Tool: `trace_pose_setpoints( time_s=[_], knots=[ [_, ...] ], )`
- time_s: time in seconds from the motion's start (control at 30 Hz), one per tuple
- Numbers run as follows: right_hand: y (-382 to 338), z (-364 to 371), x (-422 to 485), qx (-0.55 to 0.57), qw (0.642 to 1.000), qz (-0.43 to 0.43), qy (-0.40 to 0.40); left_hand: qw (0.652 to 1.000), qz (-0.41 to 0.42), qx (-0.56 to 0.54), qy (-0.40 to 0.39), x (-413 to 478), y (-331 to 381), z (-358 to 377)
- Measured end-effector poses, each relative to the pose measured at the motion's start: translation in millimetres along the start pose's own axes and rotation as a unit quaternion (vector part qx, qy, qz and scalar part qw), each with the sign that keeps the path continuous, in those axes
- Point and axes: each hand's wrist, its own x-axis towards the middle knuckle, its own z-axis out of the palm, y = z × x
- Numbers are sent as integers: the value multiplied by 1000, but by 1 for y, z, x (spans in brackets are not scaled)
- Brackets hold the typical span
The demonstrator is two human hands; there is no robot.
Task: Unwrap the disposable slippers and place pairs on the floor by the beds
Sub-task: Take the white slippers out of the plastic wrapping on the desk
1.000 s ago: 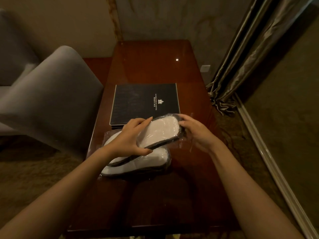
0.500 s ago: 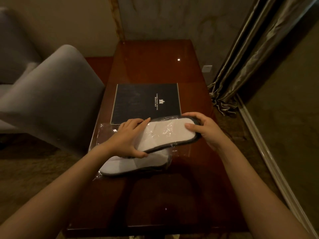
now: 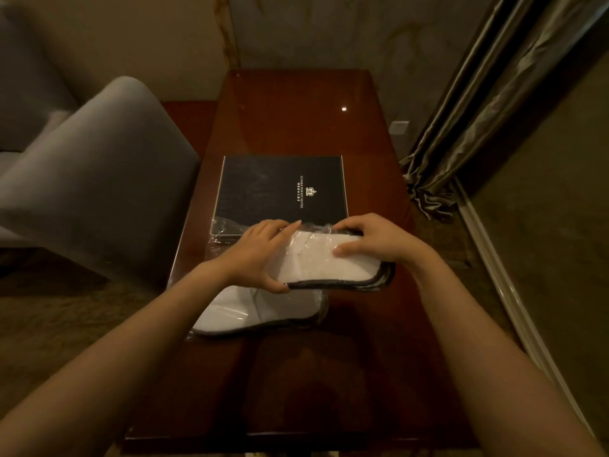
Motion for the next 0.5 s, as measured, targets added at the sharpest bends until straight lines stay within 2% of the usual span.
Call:
trace_pose_setpoints(
  time_s=[0.13, 0.23, 0.4, 0.5],
  knots=[
    [7, -22, -13, 47, 997, 18, 55, 999, -51, -11, -2, 6, -18, -4],
    [11, -47, -26, 87, 989, 29, 119, 994, -95, -39, 33, 8, -31, -2],
    [13, -71, -38, 106, 981, 44, 159, 991, -90, -54, 83, 35, -26, -3],
    [21, -84, -44, 146, 967, 56, 203, 987, -124, -50, 93, 47, -31, 3]
  ],
)
